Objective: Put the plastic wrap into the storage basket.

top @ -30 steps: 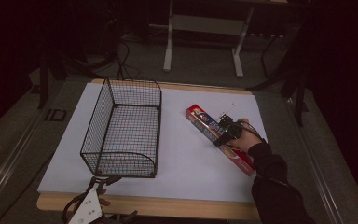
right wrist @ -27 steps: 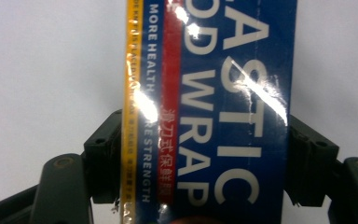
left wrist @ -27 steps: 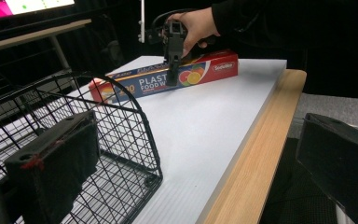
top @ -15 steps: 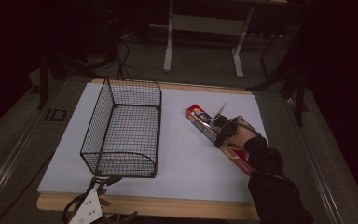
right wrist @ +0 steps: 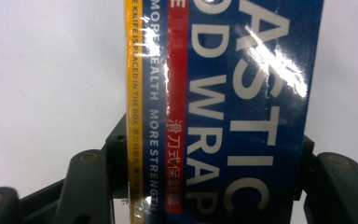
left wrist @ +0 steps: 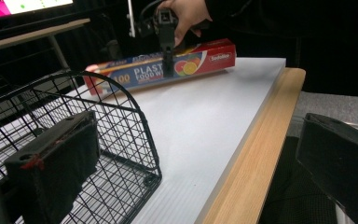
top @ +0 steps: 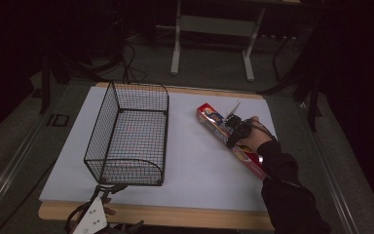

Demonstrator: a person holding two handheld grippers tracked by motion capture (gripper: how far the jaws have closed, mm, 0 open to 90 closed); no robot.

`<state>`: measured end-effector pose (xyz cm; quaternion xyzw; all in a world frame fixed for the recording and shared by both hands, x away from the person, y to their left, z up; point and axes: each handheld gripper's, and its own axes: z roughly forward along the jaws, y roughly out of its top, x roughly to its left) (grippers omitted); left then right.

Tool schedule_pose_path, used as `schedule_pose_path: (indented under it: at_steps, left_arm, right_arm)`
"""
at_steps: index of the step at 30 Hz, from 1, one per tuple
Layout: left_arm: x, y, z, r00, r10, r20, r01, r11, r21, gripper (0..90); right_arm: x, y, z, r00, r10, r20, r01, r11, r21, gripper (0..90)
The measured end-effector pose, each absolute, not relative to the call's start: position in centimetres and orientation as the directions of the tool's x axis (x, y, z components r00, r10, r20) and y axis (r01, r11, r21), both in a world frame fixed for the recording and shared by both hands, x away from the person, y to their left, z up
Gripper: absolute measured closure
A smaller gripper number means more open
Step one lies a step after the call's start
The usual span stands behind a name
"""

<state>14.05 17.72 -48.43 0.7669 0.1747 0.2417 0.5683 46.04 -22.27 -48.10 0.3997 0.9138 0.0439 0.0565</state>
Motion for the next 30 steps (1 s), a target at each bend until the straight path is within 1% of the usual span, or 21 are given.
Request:
schedule_pose_path:
  at_steps: [4,8,23,30]
  left_arm:
    - [14.1,17.7,-48.4,0.822,0.543,0.174,-0.007,-0.295,0.955,0.0]
    - [14.1,17.7,-48.4,0.821,0.543,0.174,-0.007,-0.294,0.956,0.0]
    - [14.1,17.7,-48.4,0.821,0.543,0.176,-0.008,-0.298,0.954,0.0]
    - [14.1,17.7,-48.4,0.821,0.544,0.174,-0.006,-0.295,0.955,0.0]
  right_arm:
    - [45.9,-22.3,-46.5,-0.638,0.768,-0.064,0.750,0.638,0.178,40.0]
    - [45.6,-22.0,-45.1,-0.621,0.781,-0.064,0.757,0.619,0.211,40.1]
    - [44.6,-19.8,-41.6,-0.612,0.789,-0.055,0.745,0.598,0.294,40.0]
    - [44.1,-17.7,-39.6,-0.593,0.801,-0.079,0.735,0.579,0.352,40.0]
